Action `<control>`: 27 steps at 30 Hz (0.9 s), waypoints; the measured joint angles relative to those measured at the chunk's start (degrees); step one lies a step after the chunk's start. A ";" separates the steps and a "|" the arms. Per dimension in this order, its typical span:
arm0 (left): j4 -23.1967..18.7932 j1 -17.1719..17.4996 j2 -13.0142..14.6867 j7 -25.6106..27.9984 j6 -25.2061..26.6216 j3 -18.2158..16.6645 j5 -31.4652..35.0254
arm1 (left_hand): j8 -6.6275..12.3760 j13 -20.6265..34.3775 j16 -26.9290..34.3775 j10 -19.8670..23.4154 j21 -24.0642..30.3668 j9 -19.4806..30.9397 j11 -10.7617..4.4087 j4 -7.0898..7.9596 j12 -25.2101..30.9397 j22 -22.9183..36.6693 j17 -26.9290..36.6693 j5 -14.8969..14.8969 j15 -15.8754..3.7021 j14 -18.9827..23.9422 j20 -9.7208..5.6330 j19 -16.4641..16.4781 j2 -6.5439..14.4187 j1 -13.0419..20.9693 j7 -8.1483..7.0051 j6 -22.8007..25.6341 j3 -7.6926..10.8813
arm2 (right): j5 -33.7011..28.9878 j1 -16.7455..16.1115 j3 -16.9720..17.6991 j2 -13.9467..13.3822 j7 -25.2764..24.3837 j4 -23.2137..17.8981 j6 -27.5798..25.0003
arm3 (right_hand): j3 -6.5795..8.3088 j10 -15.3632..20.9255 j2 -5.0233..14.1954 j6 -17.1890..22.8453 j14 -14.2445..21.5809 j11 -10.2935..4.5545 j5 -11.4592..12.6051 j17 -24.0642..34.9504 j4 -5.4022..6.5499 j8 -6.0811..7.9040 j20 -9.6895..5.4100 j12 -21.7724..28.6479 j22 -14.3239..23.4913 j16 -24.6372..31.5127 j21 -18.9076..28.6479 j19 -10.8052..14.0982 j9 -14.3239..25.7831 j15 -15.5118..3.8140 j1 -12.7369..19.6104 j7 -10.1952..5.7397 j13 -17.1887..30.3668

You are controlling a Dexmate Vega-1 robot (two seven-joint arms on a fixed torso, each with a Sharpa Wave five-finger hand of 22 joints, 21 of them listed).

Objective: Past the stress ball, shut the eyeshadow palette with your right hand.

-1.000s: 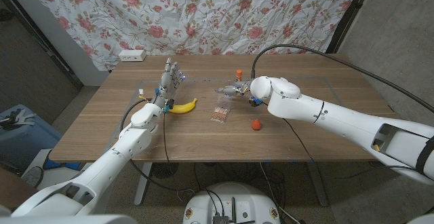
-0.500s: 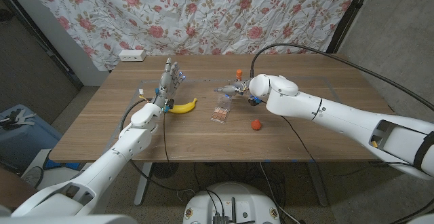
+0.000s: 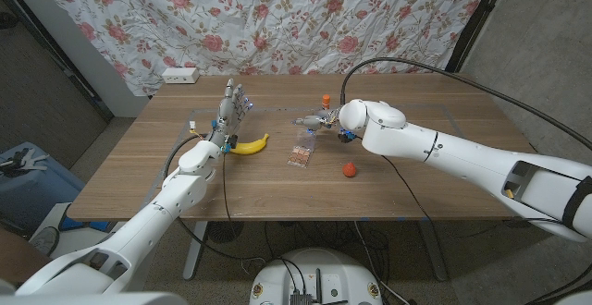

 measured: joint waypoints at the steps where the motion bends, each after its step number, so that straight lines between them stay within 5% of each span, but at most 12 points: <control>1: 0.01 0.00 0.00 0.00 0.00 0.00 0.00 | 0.00 0.00 0.00 0.00 0.00 0.00 0.00 0.00 0.00 0.00 0.00 0.00 0.00 0.00 0.00 0.00 0.00 0.00 0.00 0.00 0.00 | 0.04 0.07 -0.01 0.04 0.00 0.05 0.05 | -0.03 0.46 0.00 0.42 0.19 0.09 0.00 0.00 -0.04 0.00 0.00 0.04 0.00 0.07 0.00 0.00 0.00 0.19 0.00 -0.02 0.02; 27: 0.04 0.00 0.00 -0.09 -0.02 0.00 -0.03 | 0.00 0.00 0.00 0.00 0.00 0.00 0.00 0.00 0.00 0.00 0.00 0.00 0.00 0.00 0.00 0.00 0.00 0.00 0.00 0.00 0.00 | -0.29 0.22 -0.23 0.18 -0.93 -0.37 0.06 | -0.48 6.04 -0.21 5.12 2.24 -0.19 1.09 -1.05 -0.35 1.22 -1.16 1.64 0.00 0.34 0.00 0.11 0.26 -0.89 1.29 -0.01 0.82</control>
